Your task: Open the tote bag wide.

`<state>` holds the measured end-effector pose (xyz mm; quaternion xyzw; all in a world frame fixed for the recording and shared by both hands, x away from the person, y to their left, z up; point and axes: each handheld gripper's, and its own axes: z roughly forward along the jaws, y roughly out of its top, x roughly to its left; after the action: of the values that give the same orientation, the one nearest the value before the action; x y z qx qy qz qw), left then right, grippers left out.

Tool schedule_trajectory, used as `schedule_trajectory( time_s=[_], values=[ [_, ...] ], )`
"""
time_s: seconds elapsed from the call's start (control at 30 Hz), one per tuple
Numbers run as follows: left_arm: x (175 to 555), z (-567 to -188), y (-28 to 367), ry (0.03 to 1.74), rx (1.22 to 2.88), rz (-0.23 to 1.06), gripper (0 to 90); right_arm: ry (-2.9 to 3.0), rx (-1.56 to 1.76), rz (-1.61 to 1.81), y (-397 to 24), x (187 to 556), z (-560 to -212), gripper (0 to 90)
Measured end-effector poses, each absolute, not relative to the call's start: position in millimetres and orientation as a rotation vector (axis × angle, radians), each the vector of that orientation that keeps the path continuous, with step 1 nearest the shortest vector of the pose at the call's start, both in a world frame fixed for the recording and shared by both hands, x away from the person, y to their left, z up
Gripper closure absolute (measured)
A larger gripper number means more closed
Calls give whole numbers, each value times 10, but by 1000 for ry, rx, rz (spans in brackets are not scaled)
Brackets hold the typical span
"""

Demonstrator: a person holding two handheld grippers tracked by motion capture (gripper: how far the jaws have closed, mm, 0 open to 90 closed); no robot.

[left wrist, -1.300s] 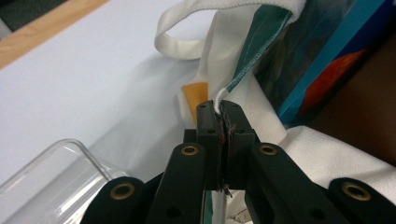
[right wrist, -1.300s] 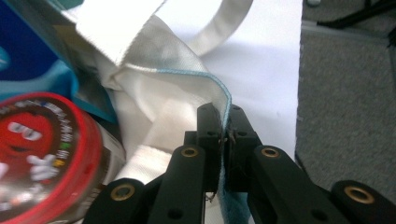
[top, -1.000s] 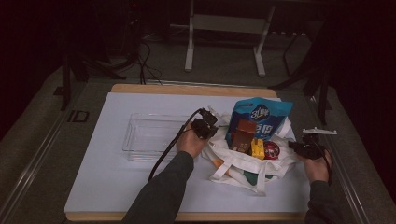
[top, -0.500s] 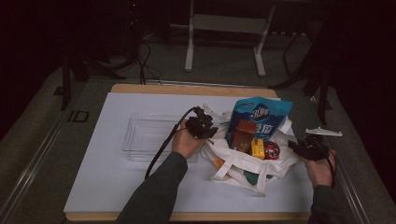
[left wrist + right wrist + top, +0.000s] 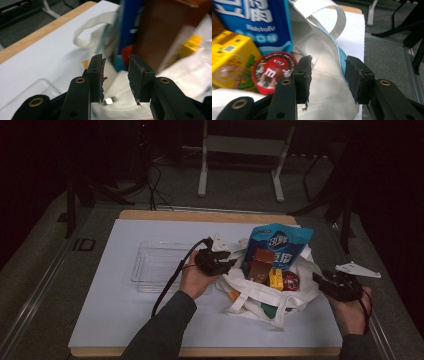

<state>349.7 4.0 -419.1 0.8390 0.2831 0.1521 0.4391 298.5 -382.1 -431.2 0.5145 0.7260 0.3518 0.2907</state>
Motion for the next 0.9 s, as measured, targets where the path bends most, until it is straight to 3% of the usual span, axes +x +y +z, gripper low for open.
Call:
schedule_trajectory(
  time_s=[0.4,0.9],
  values=[
    [3214,-4420,-319,613,2146,345,702,2020,1331,1155,-3577,2592,-4547,636],
    [3197,-4801,-541,609,2252,341,801,2084,1399,1106,-3495,2621,-5026,685]
  ],
)
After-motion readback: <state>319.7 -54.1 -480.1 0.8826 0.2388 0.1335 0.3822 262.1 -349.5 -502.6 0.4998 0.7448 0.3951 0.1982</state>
